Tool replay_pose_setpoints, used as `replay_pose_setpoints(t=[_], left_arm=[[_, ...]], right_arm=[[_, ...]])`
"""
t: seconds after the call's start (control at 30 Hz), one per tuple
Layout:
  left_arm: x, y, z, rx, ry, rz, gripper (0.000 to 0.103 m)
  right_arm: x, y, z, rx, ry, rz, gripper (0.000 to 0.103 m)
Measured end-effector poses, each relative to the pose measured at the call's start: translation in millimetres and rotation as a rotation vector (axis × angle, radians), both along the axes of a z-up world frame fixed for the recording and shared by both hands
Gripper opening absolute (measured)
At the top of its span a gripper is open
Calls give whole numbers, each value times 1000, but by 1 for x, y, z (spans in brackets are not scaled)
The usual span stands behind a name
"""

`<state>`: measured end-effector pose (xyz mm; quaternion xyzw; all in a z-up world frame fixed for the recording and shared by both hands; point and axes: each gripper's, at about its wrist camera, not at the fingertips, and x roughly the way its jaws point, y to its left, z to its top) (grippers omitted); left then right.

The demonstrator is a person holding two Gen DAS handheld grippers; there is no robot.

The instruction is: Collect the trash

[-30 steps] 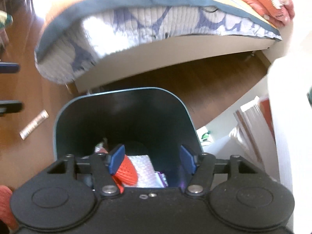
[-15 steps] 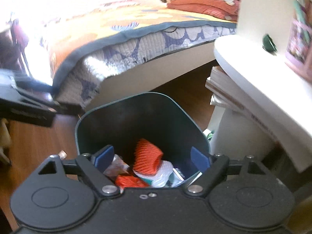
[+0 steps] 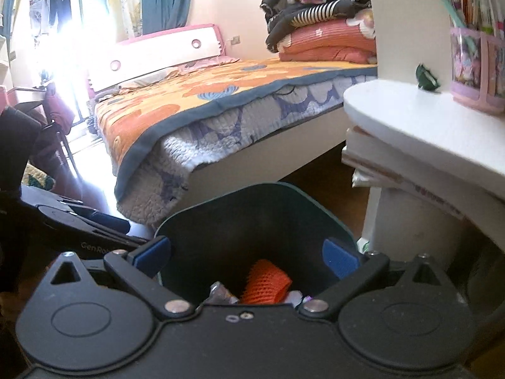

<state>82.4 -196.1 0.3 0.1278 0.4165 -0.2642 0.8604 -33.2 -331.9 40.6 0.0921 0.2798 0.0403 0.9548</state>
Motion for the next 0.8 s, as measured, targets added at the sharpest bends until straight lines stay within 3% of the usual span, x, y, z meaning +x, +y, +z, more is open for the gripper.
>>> replay_pose_setpoints(t=[0.1,0.2,0.37,0.8], left_arm=[[-2,2,-5,-12,35,-9,80],[-6,-1,-10,15,20,-23,80],[-11,-6,-13,32,1,-51,80],[-8,-13,-21,14,49,-91,80]], right_arm=[[-5,-3,-1,8,-24,-10,103],[-10,-6,-2,9,-66,-41,103],[-8,-13,-4,28,-38,-76,103],[-1,-12,-14,15,54,-68,103]])
